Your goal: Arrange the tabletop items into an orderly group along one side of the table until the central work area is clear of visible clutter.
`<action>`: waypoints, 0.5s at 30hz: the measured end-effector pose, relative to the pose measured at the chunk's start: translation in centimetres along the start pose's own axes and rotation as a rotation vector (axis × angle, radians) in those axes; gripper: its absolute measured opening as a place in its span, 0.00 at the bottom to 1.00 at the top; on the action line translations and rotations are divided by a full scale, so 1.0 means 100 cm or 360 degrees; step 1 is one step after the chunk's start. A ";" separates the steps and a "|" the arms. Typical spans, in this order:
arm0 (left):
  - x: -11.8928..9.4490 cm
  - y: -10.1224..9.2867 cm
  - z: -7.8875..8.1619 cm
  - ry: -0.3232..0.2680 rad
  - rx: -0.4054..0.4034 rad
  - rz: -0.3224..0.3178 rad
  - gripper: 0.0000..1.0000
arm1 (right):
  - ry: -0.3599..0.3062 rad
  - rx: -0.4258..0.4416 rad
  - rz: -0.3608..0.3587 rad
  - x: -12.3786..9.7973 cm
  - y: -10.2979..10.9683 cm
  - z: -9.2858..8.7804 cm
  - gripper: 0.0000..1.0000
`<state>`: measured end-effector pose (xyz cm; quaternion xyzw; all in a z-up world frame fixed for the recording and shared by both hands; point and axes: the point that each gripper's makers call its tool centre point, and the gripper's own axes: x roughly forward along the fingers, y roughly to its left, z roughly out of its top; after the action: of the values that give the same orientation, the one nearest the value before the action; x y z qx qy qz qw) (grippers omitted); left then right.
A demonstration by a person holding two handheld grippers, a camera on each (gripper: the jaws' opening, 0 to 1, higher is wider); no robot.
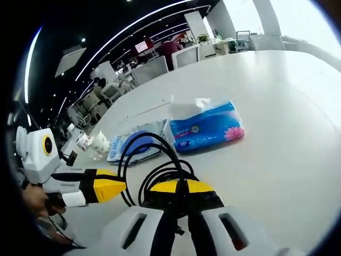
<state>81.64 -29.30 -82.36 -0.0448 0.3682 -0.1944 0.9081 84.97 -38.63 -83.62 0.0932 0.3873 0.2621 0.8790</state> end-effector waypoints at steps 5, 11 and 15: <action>0.004 0.004 -0.012 0.0037 -0.0002 0.0012 0.05 | 0.0020 -0.0080 -0.0009 0.004 0.000 -0.011 0.00; 0.013 0.010 -0.018 0.0065 -0.0013 0.0034 0.06 | 0.0026 -0.0216 -0.0037 0.012 0.000 -0.015 0.02; 0.017 0.014 -0.021 0.0080 -0.0008 0.0049 0.07 | 0.0037 -0.0312 -0.0052 0.021 -0.002 -0.017 0.03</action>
<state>81.79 -28.54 -85.33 -0.0366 0.3920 -0.1806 0.9013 85.00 -37.78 -86.17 -0.0026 0.3715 0.2856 0.8834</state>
